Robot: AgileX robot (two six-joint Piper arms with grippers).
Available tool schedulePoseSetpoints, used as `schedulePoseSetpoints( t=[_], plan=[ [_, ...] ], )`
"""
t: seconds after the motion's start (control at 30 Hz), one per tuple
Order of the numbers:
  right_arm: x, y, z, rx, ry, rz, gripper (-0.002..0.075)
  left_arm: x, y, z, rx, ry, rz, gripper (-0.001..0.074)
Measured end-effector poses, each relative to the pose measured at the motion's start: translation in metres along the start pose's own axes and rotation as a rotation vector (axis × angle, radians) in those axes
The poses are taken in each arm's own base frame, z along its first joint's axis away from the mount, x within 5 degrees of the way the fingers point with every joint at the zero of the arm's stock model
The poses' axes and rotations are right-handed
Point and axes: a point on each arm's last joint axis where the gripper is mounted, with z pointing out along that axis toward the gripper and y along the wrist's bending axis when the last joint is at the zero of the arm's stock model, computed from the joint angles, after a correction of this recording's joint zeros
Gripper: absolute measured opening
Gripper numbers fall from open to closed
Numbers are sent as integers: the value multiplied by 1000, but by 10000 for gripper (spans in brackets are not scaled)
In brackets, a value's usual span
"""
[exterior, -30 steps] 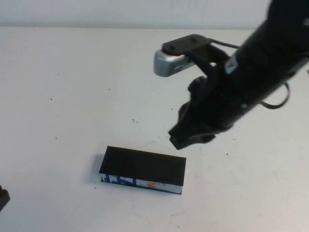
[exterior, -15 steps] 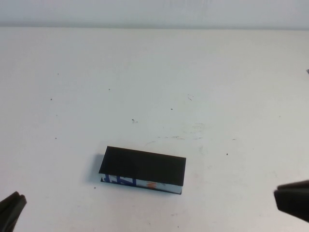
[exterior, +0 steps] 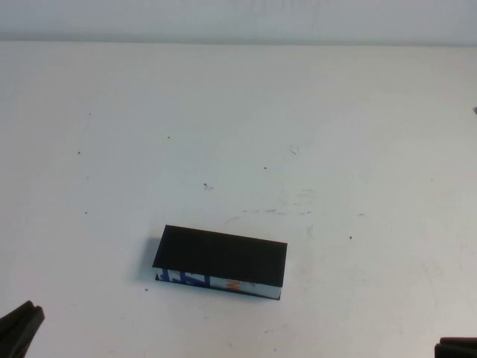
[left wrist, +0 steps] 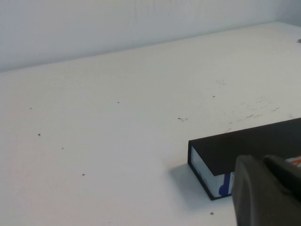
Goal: Return glasses to glasses case
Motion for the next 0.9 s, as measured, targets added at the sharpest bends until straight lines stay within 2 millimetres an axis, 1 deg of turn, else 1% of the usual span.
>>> schedulePoseSetpoints(
  t=[0.17,0.37,0.5,0.6,0.7,0.8,0.9],
  plan=[
    [9,-5,7,13,31,11,-13,0,0,0,0,0,0,-1],
    [9,-11,7,65,21,-45,-13,0,0,0,0,0,0,-1],
    [7,-21,12,140,-71,-99,-13,0,0,0,0,0,0,-1],
    [8,-37,15,251,-214,-109,-13,0,0,0,0,0,0,-1],
    [21,-60,12,421,-359,-80,-13,0,0,0,0,0,0,-1],
    [46,-78,7,580,-477,-47,-13,0,0,0,0,0,0,-1],
    [71,-88,4,693,-563,-42,-13,0,0,0,0,0,0,-1]
  ],
)
